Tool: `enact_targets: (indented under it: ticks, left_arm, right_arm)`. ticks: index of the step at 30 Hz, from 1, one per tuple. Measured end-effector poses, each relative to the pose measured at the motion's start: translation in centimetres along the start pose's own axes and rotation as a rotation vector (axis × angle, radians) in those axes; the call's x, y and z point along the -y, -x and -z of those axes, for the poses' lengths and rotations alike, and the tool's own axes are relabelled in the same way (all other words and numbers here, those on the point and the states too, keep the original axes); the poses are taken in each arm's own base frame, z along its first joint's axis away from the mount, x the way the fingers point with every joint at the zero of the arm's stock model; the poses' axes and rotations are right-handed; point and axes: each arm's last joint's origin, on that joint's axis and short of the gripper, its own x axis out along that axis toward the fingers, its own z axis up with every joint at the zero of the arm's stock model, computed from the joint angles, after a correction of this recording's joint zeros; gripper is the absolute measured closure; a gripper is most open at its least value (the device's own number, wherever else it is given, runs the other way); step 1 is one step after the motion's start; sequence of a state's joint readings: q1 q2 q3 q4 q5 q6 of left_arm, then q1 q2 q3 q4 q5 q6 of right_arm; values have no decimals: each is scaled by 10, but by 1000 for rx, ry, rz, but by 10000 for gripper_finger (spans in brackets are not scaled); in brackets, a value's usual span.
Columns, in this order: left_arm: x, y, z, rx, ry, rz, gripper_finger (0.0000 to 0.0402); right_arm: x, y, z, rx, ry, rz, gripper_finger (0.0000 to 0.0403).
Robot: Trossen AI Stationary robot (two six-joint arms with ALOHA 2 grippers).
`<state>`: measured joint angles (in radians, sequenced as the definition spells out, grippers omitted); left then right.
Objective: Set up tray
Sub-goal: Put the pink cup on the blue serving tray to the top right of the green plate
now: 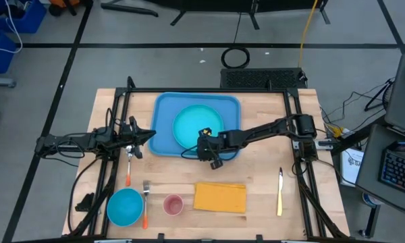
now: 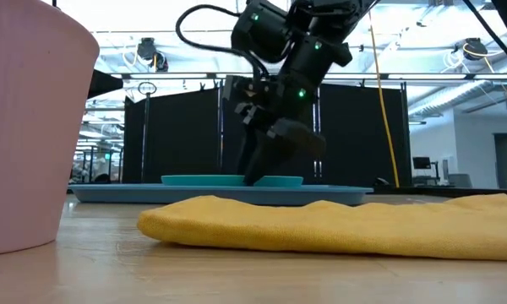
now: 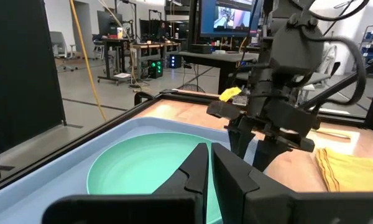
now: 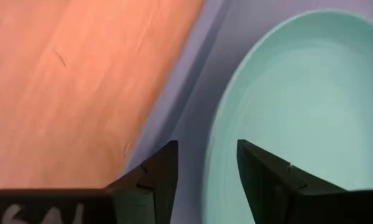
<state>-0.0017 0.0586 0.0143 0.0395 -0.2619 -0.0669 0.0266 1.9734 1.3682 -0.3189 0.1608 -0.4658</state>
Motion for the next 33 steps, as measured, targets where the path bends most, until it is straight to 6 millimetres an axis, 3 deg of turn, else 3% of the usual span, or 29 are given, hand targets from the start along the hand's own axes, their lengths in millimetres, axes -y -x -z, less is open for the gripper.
enact_targets:
  ticks: [14, 27, 33]
  left_arm:
    - [0, 0, 0, -1, 1, 2, 376]
    - [0, 0, 0, -1, 2, 2, 376]
    - [0, 0, 0, 0, -1, -1, 376]
  right_arm:
    - [-5, 46, -27, 206, -73, -10, 246]
    - [-62, 64, -58, 374, 78, -102, 254]
    - [-77, 76, -71, 431, 119, -111, 248]
